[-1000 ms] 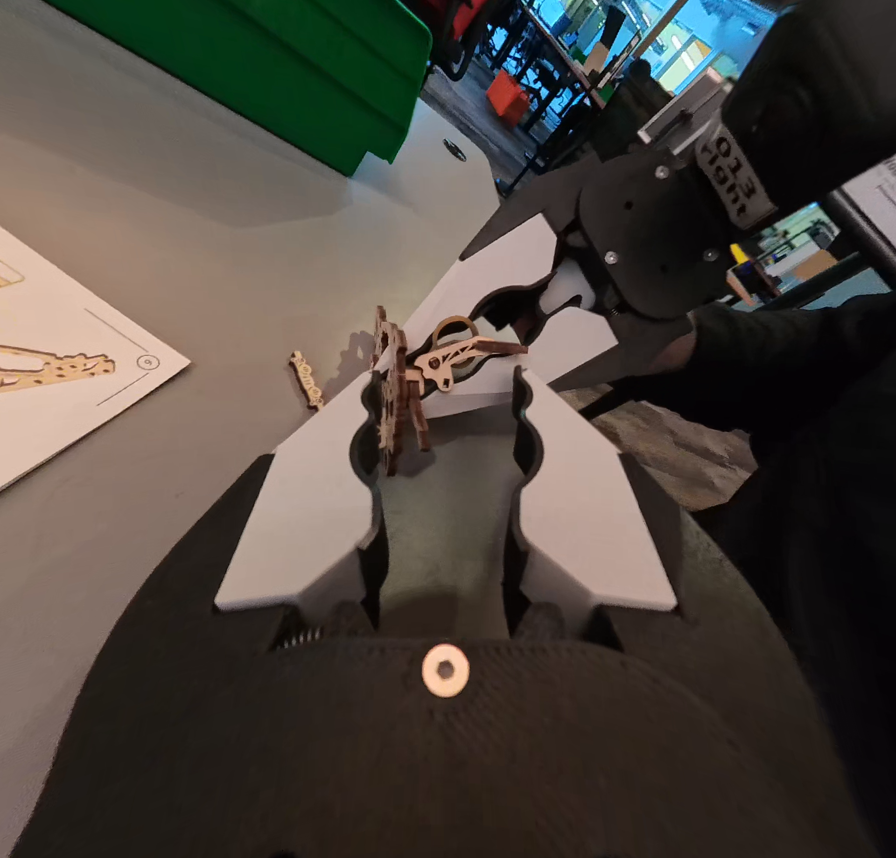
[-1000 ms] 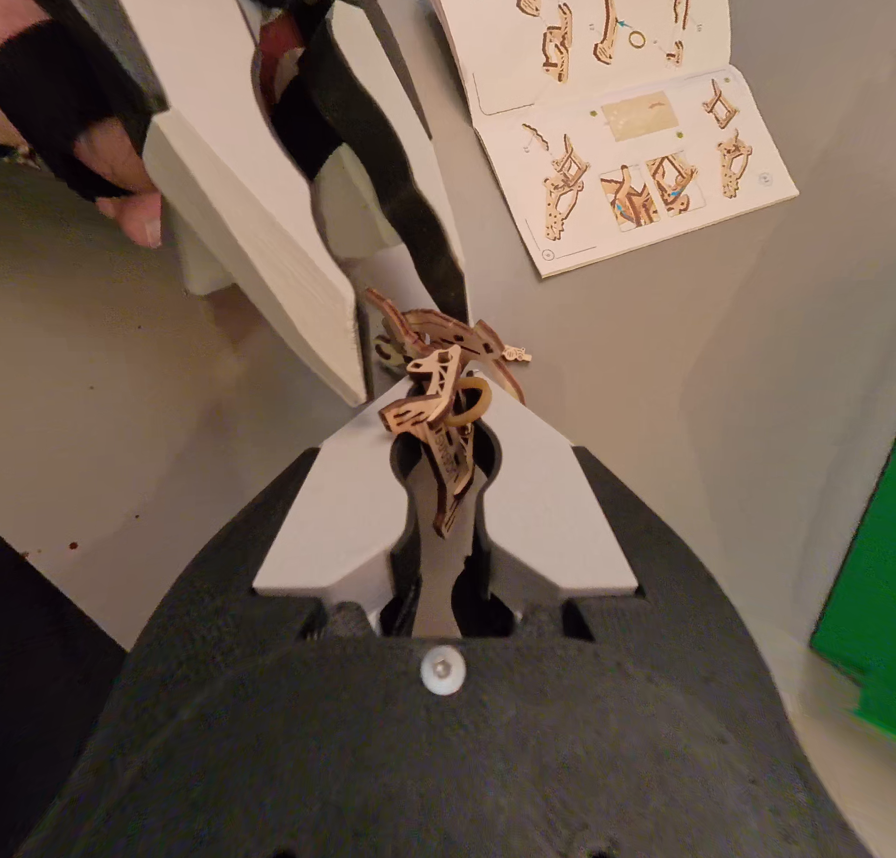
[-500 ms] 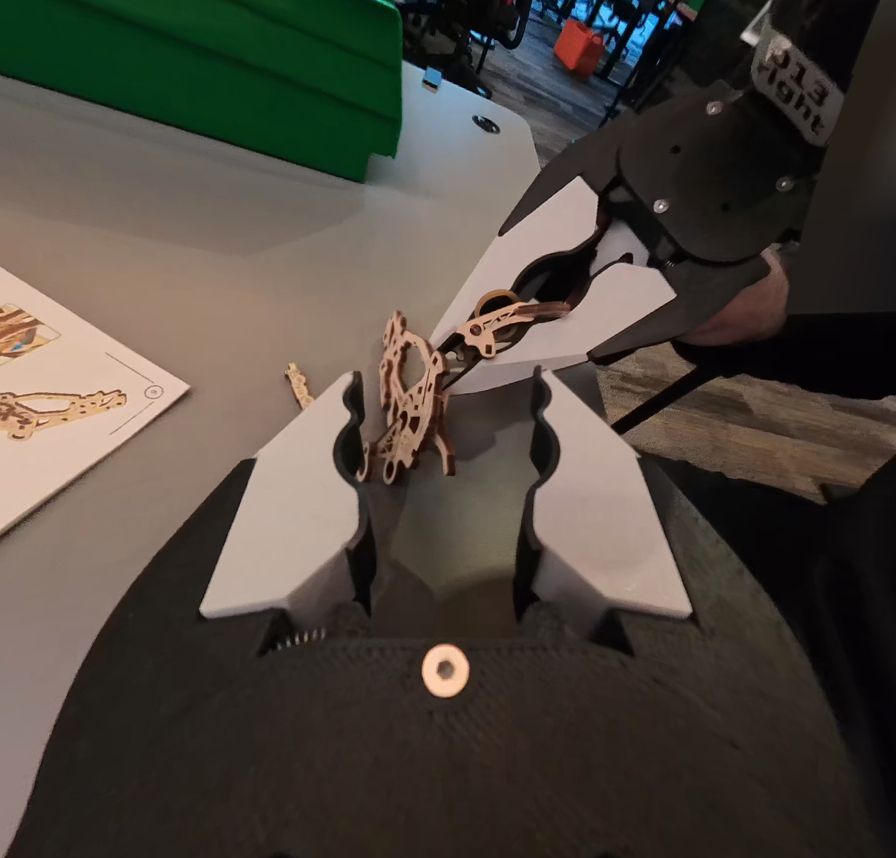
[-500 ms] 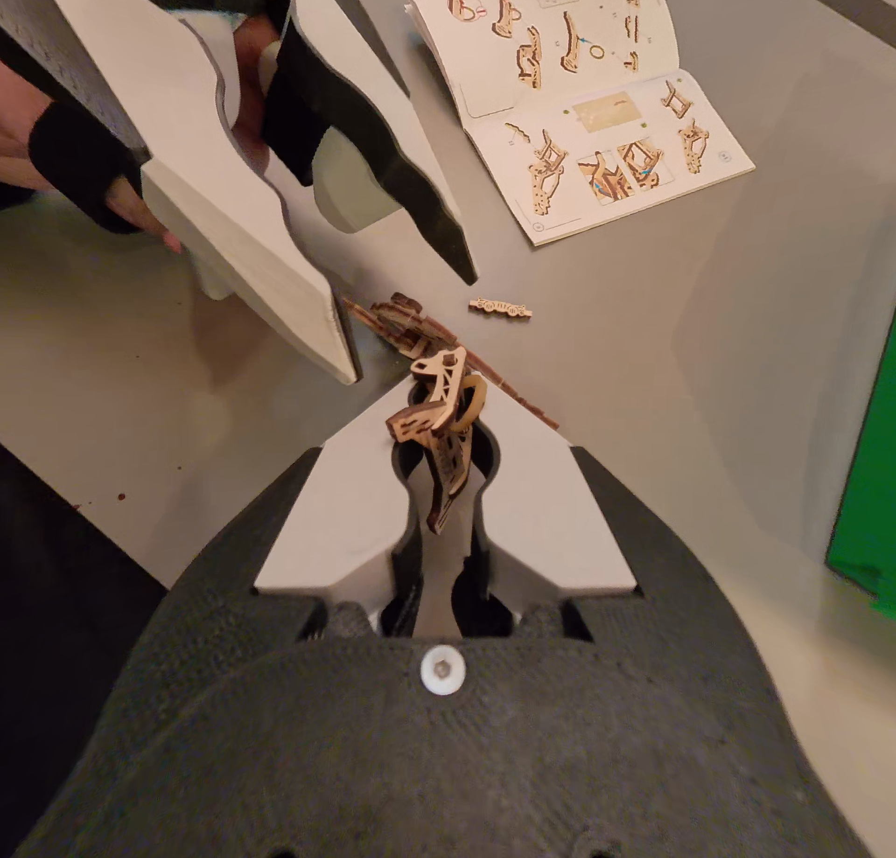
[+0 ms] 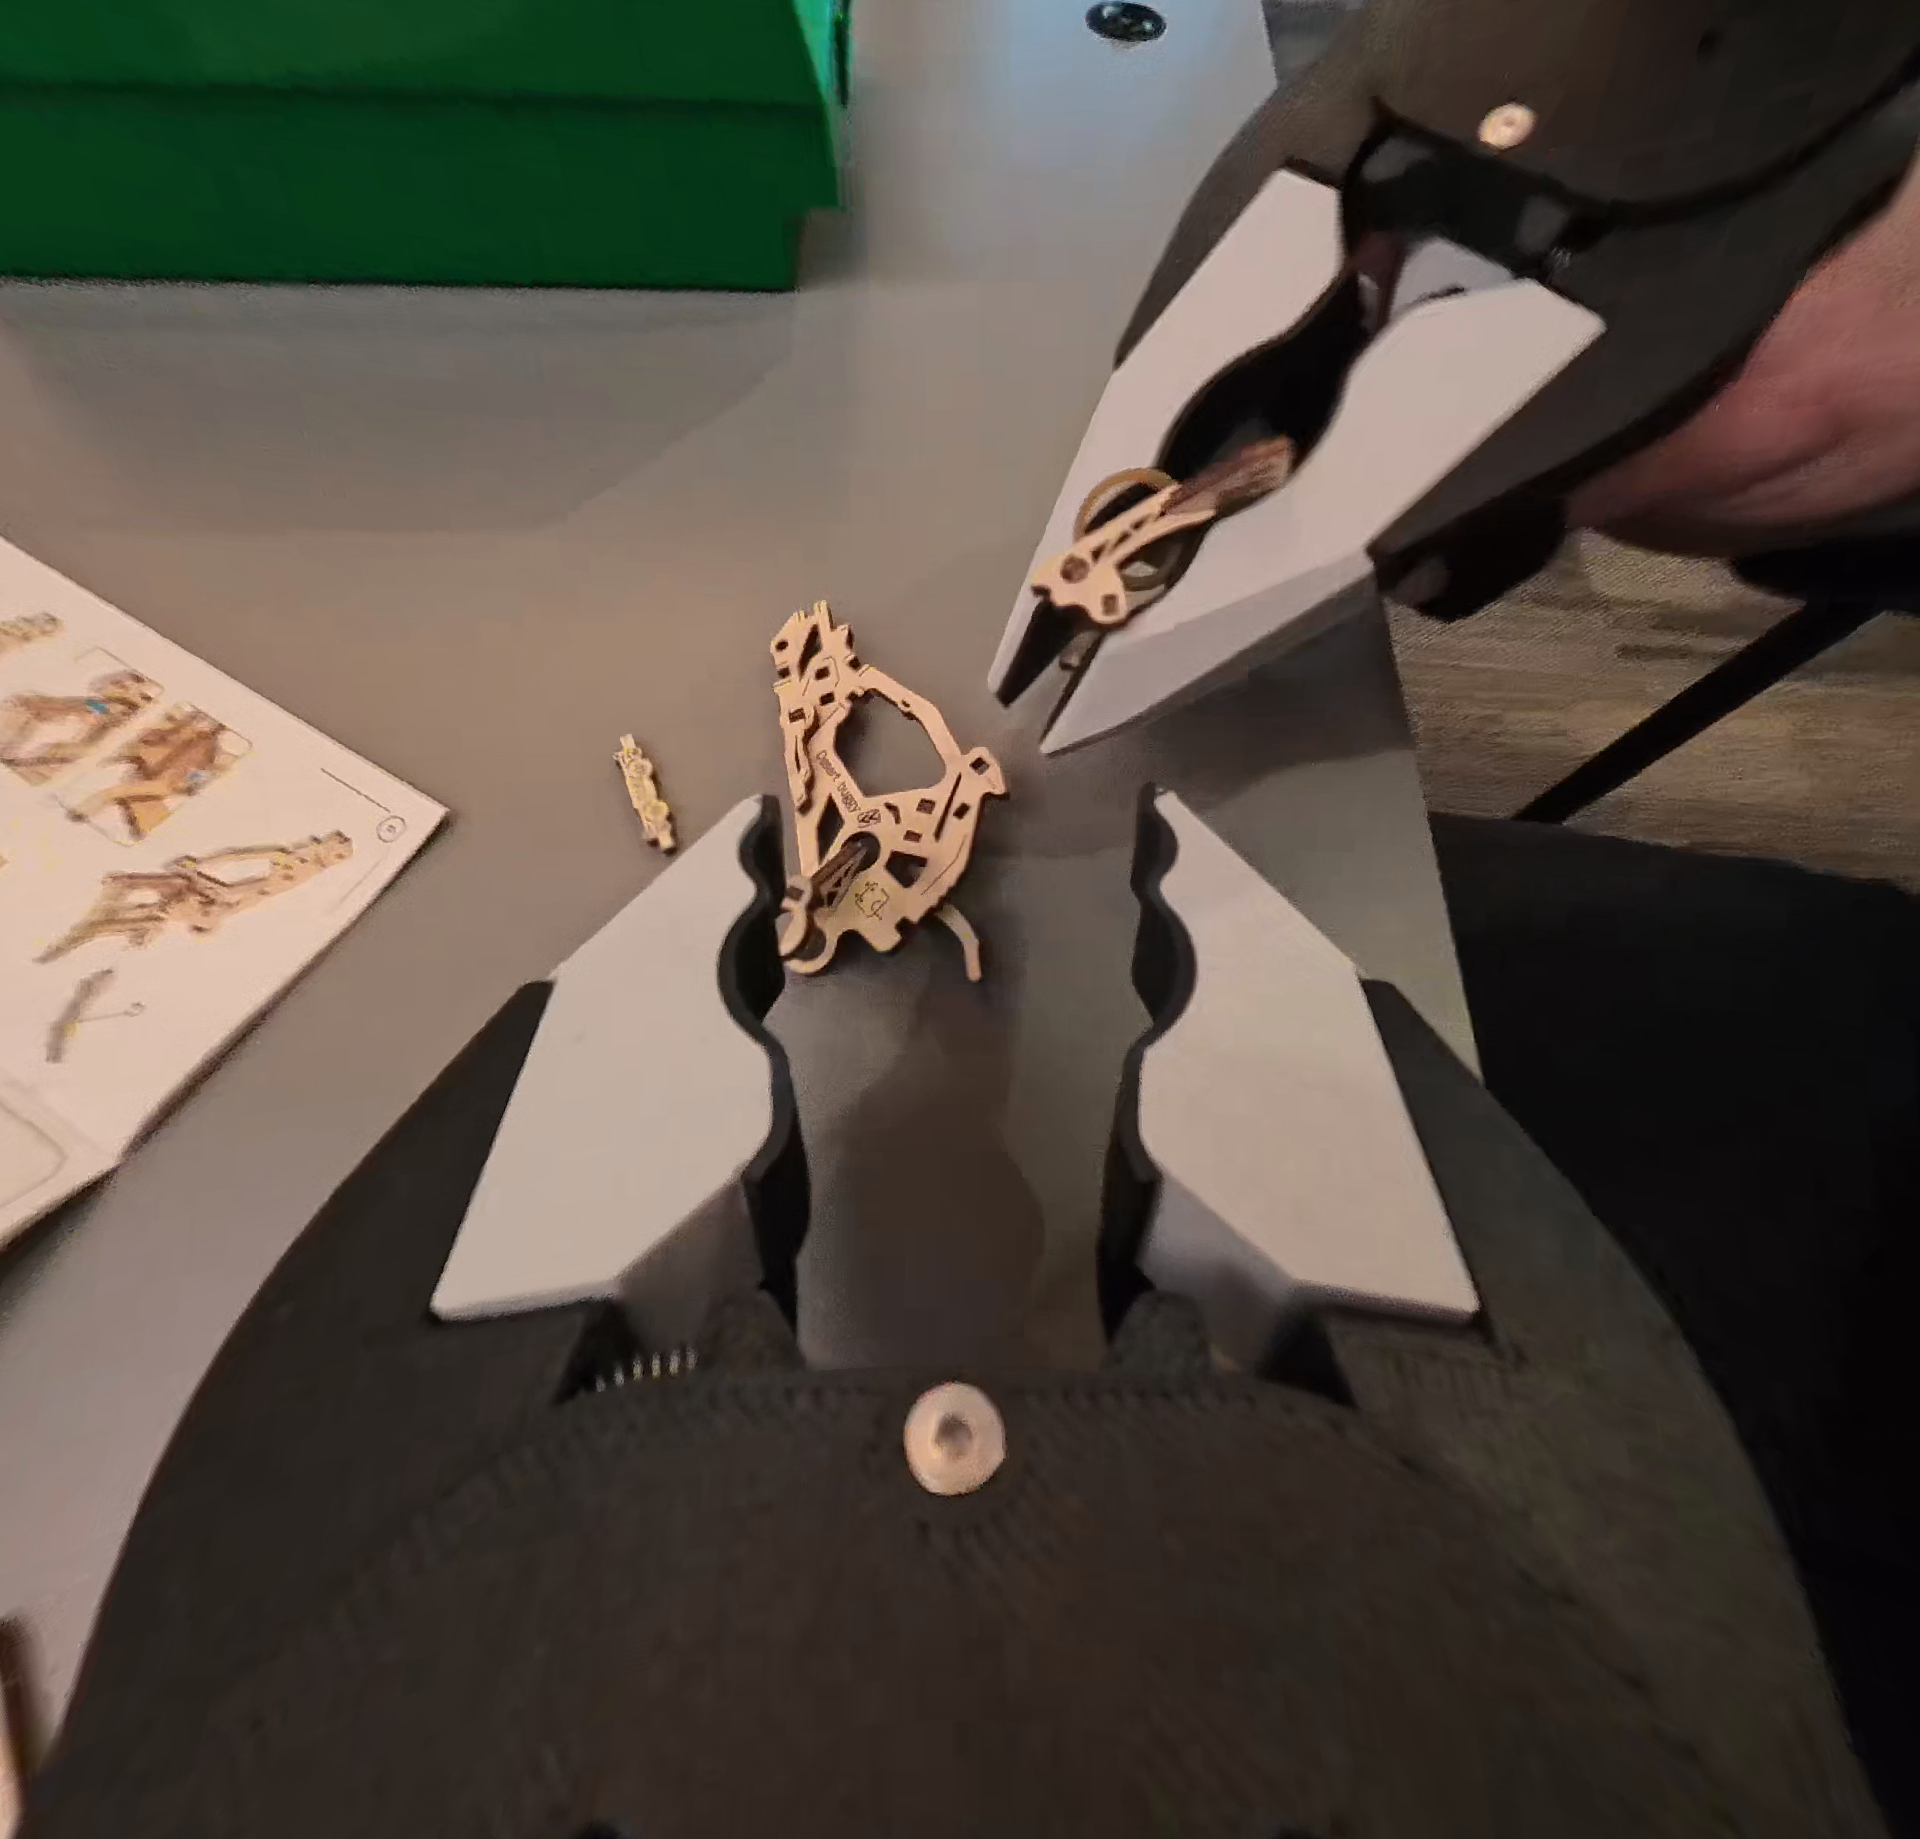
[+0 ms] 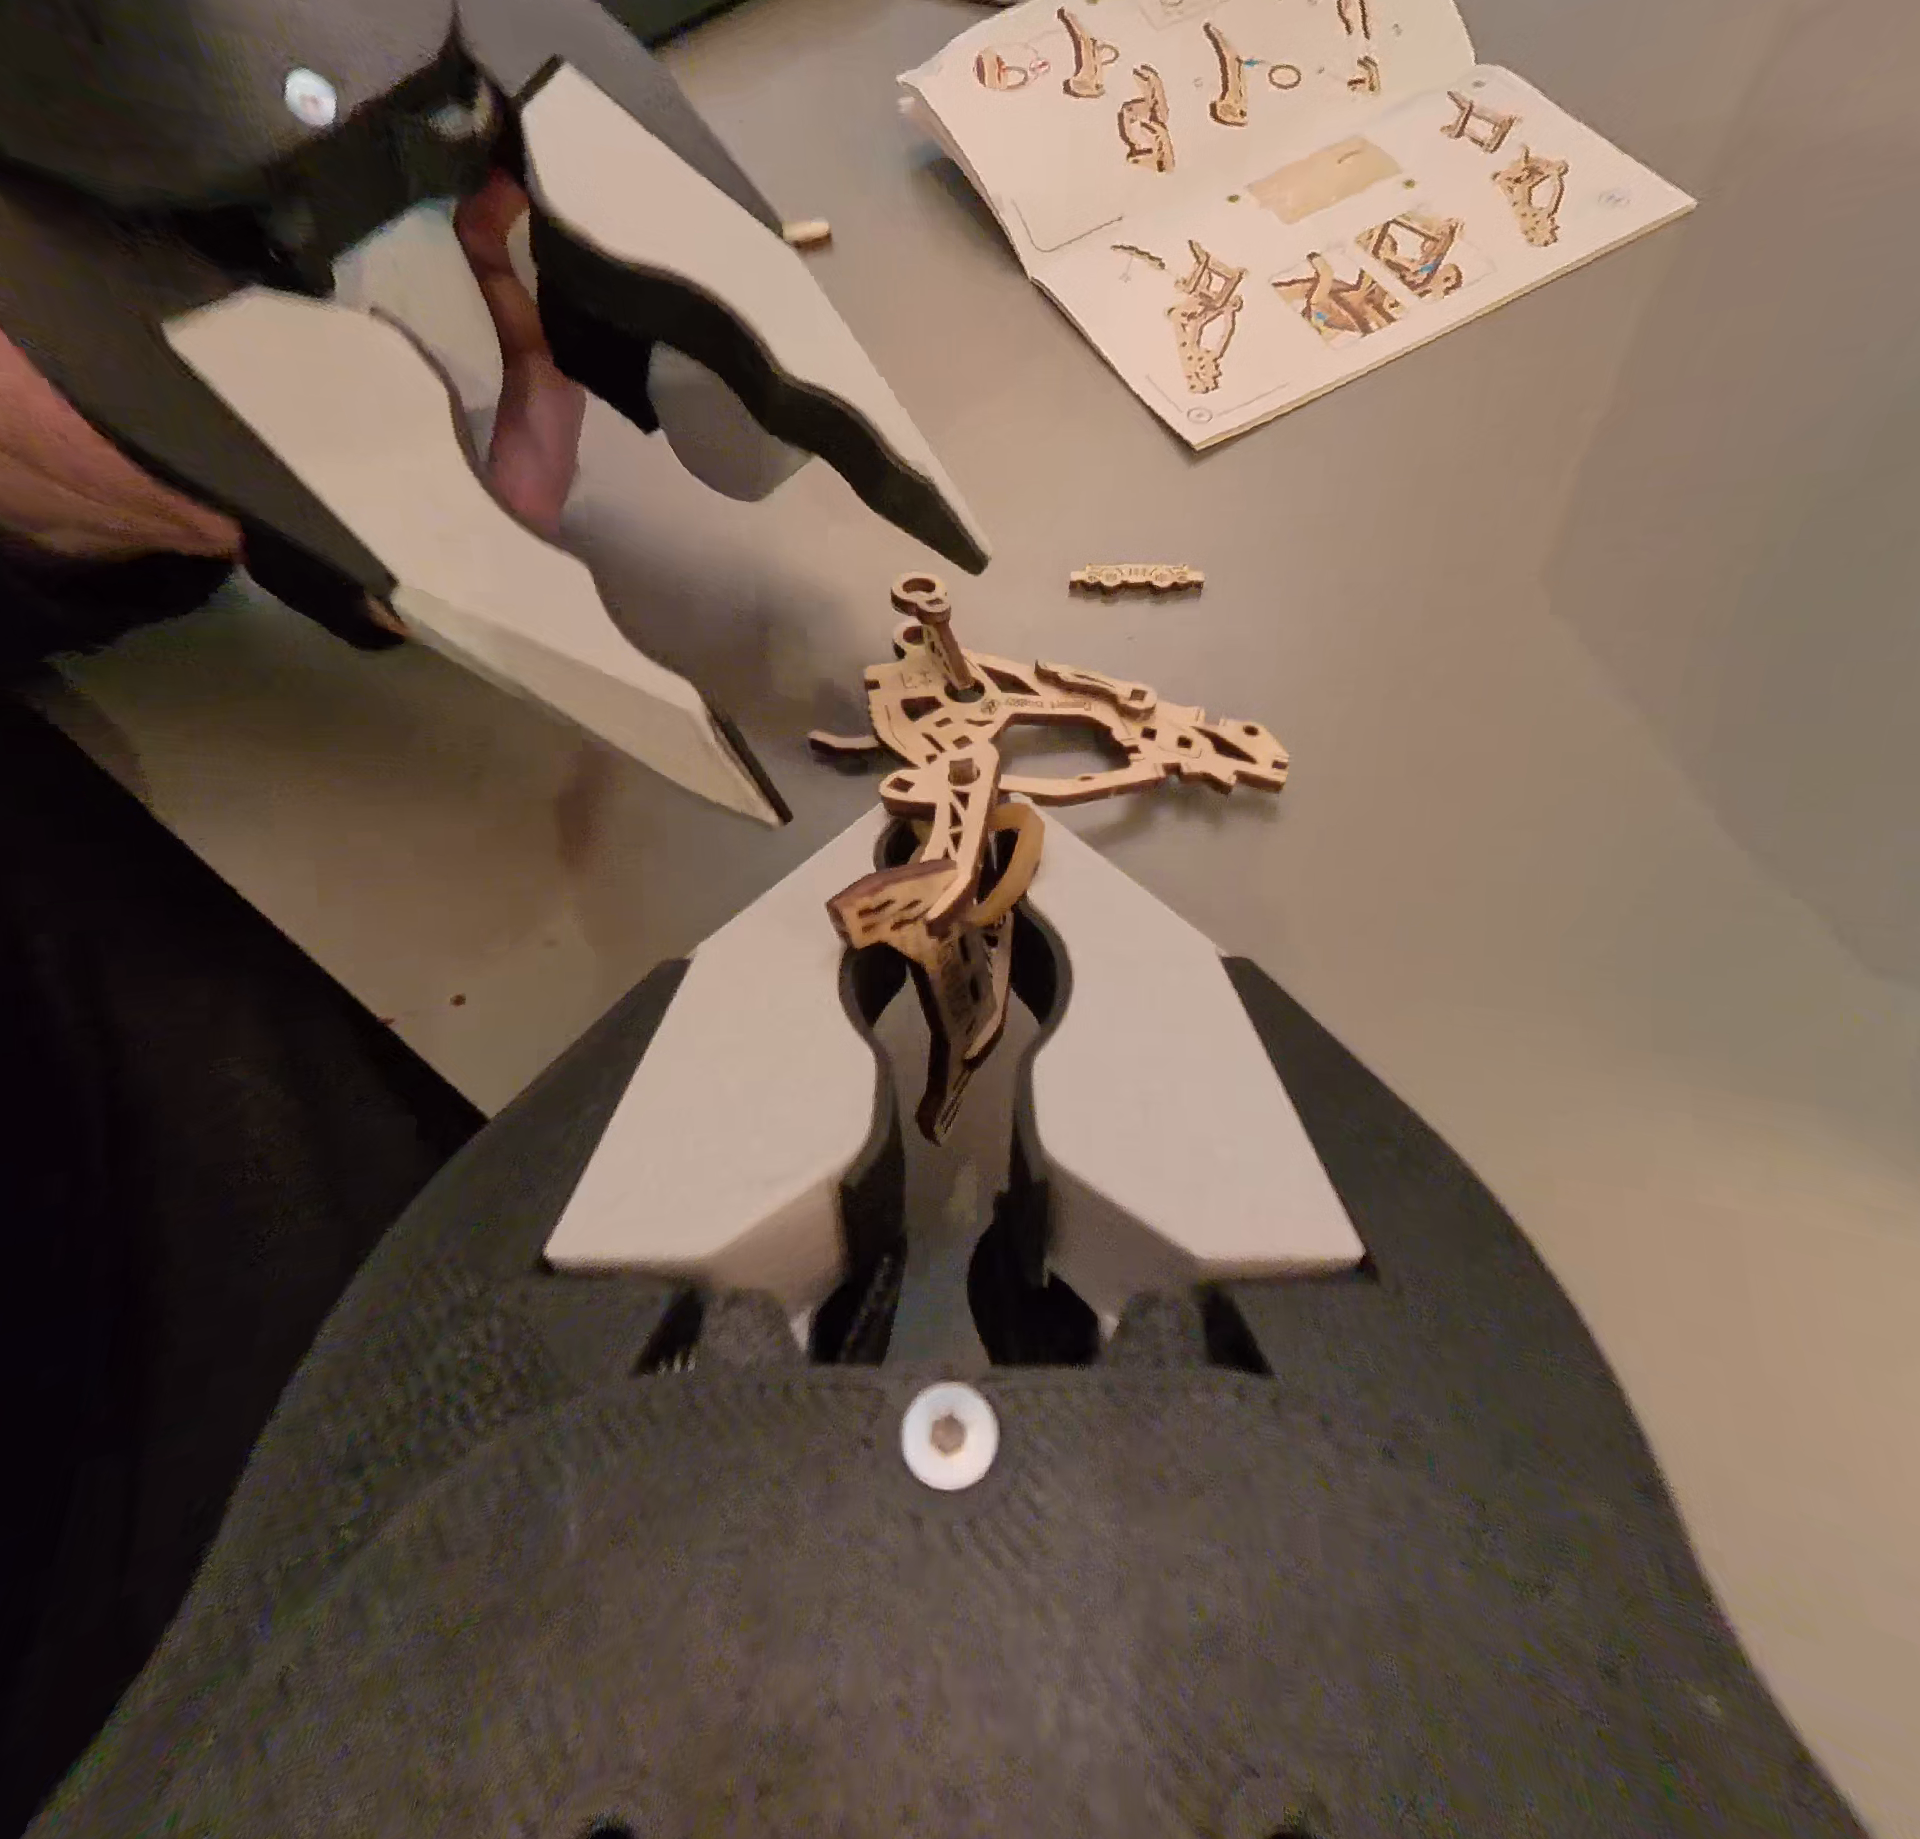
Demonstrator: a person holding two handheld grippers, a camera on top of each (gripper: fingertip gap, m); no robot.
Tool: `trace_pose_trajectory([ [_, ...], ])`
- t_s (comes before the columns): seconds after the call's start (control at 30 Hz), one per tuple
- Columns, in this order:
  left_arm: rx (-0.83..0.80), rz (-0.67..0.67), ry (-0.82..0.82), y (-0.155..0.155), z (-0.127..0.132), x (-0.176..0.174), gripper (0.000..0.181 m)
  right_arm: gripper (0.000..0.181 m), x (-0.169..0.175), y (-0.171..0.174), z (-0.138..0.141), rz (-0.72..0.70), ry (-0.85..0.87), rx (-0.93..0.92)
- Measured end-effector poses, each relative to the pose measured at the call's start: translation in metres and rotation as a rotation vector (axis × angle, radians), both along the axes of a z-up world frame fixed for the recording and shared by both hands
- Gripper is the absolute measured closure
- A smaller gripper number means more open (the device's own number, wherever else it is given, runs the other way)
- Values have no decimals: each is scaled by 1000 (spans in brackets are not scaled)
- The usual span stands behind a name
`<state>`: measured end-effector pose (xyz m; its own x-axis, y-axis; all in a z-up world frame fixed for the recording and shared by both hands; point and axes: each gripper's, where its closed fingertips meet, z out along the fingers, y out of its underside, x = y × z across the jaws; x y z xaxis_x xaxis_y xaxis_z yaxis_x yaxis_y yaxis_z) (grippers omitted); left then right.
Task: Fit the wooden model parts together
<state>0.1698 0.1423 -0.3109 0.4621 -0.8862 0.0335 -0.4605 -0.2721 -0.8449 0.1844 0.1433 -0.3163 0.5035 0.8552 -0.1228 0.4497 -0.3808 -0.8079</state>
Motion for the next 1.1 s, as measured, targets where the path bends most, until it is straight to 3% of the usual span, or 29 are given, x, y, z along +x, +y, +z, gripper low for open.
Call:
trace_pose_trajectory([
  [0.2,361,-33,129,-13,24,18,92,172,-3,-1,22,-38,334,-286],
  [0.37,704,-97,289,-20,42,38,93,172,-9,-5,36,-11,471,-486],
  [0.43,770,-126,327,-22,42,44,97,172,-13,-8,40,3,505,-542],
  [0.53,764,-113,391,-13,33,37,100,172,-20,-15,44,41,491,-580],
  [0.73,795,-102,376,-15,38,31,139,170,-28,-27,45,87,440,-619],
  [0.87,774,-68,324,-17,42,29,140,162,-33,-30,50,111,440,-618],
  [1.1,656,23,120,-9,58,15,139,129,-37,-29,73,181,495,-581],
])
